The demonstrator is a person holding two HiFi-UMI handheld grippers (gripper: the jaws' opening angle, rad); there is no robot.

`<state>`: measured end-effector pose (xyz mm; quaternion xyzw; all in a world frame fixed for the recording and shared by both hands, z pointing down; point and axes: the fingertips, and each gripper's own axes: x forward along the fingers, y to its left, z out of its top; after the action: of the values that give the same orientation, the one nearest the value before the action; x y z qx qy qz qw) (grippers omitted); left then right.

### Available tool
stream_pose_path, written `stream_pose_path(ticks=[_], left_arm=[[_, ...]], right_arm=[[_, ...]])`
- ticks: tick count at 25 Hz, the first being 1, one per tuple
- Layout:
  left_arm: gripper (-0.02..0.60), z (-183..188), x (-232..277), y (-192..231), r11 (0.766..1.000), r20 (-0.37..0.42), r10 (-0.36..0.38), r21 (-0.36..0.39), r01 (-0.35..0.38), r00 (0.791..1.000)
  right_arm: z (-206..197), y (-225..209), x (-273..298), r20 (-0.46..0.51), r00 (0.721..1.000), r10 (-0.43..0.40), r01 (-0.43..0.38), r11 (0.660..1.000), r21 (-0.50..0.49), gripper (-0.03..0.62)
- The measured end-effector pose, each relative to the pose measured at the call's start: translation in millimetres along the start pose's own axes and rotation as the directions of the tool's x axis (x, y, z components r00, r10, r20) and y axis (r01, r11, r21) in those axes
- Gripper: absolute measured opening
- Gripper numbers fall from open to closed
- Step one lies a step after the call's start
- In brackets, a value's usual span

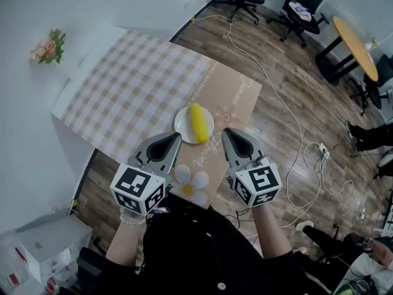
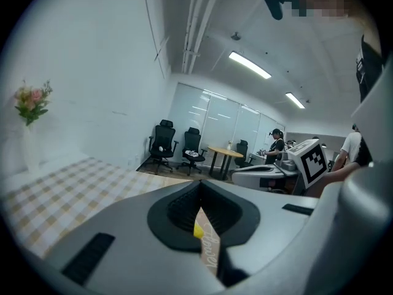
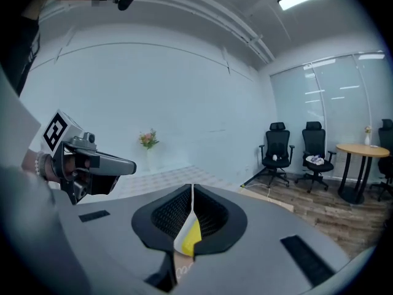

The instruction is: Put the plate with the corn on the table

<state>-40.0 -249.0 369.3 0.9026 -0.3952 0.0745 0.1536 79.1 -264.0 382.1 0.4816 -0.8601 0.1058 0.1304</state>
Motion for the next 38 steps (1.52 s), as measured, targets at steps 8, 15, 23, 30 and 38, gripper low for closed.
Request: stream_pose_path(ticks=[8,15,23,30,38], left_arm=[[0.014,11.0,4.1,-43.9,0.981,-0.004,0.009,0.196,-0.008,1.000],[0.014,19.5,-16.3,-19.8,0.978,0.005,0.001,0.206,-0.002,1.000],[0.014,21.0,-13.4,-41.4,0.979,0.027,0.008,0.203,-0.014,1.000],[0.014,34.5,1.4,-48.6,0.982,0.021,0.021,0.187,-0.025,1.000],[0.014,29.1,-10.9,-44.4,0.980,0.024,0.029,0.197,-0.033,0.999]], right_arm=[[20.6,-13.5,-36.0,0.062,0.998,0.021,-0.018,0.999,-0.050,0.046],[41.4,12.4,-19.4,0.081,0.996,0.022,-0.017,0.998,-0.067,0.044],[31.4,7.5,-37.7,0.071,0.997,0.037,-0.031,0.996,-0.084,0.043],[33.9,-6.7,-37.1,0.072,0.997,0.034,-0.028,0.997,-0.074,0.043],[30.5,3.3,-44.7,0.063,0.998,0.023,-0.017,0.995,-0.099,0.041]])
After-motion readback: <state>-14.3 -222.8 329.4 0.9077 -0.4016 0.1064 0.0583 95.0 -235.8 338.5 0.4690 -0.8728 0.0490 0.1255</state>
